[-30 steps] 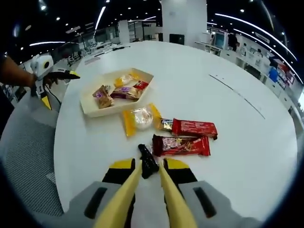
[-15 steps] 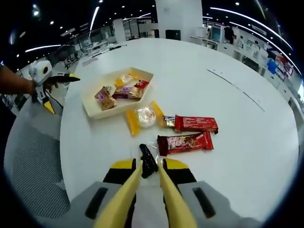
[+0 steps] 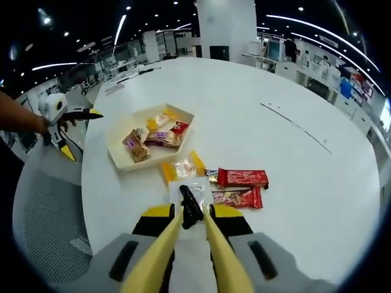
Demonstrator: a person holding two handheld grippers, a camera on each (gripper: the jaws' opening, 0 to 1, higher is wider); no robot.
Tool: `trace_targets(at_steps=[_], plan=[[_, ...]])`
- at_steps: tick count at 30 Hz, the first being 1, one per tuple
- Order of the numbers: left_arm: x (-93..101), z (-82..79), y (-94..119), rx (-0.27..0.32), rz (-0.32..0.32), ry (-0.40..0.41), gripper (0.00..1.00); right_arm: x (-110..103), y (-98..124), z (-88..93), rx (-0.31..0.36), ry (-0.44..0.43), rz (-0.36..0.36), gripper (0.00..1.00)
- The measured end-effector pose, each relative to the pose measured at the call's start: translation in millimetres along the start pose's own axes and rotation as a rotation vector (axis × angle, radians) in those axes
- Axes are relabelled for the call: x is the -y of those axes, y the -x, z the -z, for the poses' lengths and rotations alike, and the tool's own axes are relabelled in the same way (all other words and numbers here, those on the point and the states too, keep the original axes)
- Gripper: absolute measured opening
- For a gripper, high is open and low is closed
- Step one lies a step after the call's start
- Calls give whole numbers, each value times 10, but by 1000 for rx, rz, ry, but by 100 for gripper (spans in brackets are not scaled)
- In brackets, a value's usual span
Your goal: Place the target food into the container with the food tongs after gripping and lifting it, then release it inside without dropping or visibly crushing the food.
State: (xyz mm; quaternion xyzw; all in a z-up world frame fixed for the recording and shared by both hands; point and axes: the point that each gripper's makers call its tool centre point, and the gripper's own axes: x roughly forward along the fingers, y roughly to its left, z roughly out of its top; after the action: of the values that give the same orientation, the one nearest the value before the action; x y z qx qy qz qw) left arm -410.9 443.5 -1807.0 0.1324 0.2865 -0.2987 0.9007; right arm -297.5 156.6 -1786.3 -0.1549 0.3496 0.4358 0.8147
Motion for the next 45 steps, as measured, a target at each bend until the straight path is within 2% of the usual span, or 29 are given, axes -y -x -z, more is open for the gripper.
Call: trace_targets(at_steps=[6,8,11,25,31,37,45], plan=[[4,-10,0,7,5,14,99,113,86,-103,12,4,23,21],[52,6,-11,-1,31,35,100,150,108,-123,15,2,28,21],[71,-46,-3,25,38,48,100,188,117,-138,19,-1,36,21],[28,-61,3,34,14,32,100,188,107,-352,40,12,42,22],[18,-75,11,38,5,26,100,133,31,-487,44,26,32,22],[12,-79,13,39,2,20,100,-12,-65,-678,51,53,10,22],[20,-81,8,41,7,-2,100,-217,-225,-994,56,112,-20,22]])
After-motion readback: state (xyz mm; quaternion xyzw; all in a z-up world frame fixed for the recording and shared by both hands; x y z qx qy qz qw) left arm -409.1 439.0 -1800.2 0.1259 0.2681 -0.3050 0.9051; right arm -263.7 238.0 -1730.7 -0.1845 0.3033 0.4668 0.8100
